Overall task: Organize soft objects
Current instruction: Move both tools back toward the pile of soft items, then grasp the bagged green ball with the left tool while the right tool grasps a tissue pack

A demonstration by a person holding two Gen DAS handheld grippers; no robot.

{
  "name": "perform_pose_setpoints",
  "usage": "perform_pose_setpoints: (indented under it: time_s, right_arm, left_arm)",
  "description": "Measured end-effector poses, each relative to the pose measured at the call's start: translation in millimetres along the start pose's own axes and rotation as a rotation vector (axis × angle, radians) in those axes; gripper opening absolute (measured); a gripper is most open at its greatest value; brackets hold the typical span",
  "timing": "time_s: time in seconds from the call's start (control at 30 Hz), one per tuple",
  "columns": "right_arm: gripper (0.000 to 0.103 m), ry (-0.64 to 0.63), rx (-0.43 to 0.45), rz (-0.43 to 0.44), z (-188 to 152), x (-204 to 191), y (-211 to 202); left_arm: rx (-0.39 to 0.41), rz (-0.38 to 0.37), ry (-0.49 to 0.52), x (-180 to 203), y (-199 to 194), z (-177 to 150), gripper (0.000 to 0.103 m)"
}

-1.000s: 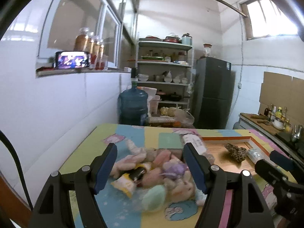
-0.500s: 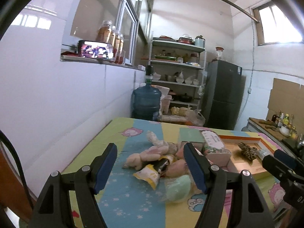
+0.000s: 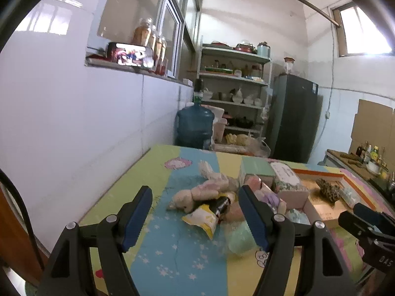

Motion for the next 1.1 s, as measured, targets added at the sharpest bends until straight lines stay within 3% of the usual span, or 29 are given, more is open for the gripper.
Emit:
perform_pose_setpoints:
  time_s: [0.17, 0.47, 0.77, 0.87, 0.93, 1.1]
  right_arm:
    - [0.074, 0.021, -0.028, 0.000, -9, 4, 11]
    - [0.074, 0.039, -0.077, 0.001, -22, 9, 29]
    - [0.074, 0.062, -0.109, -0.002, -31, 16, 41]
    - [0.074, 0.071, -0.117, -0.002, -33, 19, 44]
    - [0.074, 0.077, -0.120, 0.000, -34, 19, 46]
    - [0.074, 0.085, -0.144, 0.019, -40, 17, 55]
  left_arm:
    - [-0.022, -0.049, 0.034, 12, 10, -11, 0.073]
    - [-0.119, -0.235, 0.129, 50, 42, -46, 0.073]
    - [-0.191, -0.289, 0.151, 65, 73, -69, 0.072]
    - [-0.210, -0.320, 0.141, 70, 78, -72, 0.064]
    - [-0.234, -0.340, 0.133, 72, 83, -75, 0.052]
    - [-0.249, -0.372, 0.076, 69, 88, -80, 0.043]
Point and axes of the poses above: each gripper's, at about its wrist camera, not at the fingertips, and y roughly the way its jaws point, x to its right, z to its top, the point moved 8 cm from there along y, roughly the way its jaws point, and after that the axes turned 1 degree about -x, right-handed, at the moved point
